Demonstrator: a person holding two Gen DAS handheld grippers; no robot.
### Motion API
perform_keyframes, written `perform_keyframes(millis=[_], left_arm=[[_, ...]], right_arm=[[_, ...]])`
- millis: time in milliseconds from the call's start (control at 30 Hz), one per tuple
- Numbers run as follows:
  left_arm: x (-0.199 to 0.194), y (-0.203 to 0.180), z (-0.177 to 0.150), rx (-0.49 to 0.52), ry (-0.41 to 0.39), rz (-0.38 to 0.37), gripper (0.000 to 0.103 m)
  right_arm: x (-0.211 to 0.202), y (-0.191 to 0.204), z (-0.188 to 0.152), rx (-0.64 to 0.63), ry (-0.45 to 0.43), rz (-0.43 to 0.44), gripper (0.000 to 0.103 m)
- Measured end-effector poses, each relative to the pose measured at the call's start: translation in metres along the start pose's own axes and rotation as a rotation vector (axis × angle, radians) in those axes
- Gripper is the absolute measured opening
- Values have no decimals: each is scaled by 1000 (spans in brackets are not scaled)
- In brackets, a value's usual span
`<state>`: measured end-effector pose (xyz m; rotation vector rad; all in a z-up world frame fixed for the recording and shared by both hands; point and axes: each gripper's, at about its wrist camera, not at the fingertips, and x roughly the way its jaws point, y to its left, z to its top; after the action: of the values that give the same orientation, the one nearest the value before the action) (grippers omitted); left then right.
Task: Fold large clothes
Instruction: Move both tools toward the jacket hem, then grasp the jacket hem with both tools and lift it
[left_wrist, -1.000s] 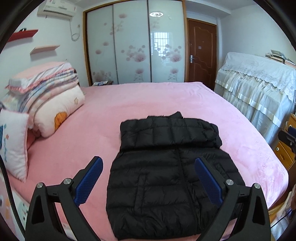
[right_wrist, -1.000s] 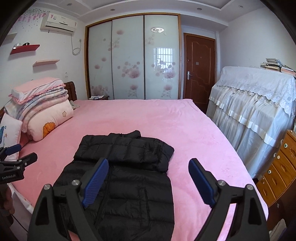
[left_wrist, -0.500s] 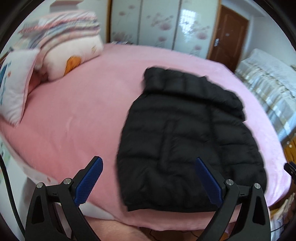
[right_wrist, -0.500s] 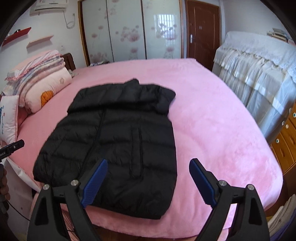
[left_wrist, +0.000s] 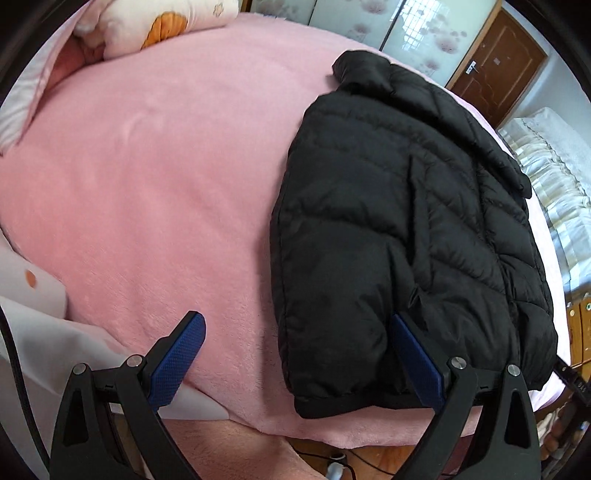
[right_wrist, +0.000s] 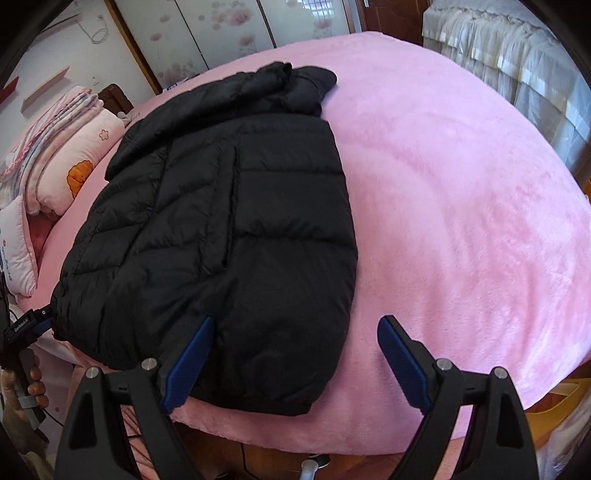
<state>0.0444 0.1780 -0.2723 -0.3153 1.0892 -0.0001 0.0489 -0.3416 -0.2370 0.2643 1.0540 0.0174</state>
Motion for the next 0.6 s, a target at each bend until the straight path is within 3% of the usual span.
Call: perform_keyframes(millis=[400,467,500,600], left_arm=[[23,-15,-5,21,37,-6,98],[24,-20,-6,28,55,-34,89],[23,-22,-6,31,60,-45,79],[25,-29,-5,33,99,-105,39]], right_arm=[[33,-8,-10,49,52,46,90],[34,-8,-11,44,54,52,89],[35,-7,-11,37,57,55,87],[36,-2,-10,12,73,101,58]])
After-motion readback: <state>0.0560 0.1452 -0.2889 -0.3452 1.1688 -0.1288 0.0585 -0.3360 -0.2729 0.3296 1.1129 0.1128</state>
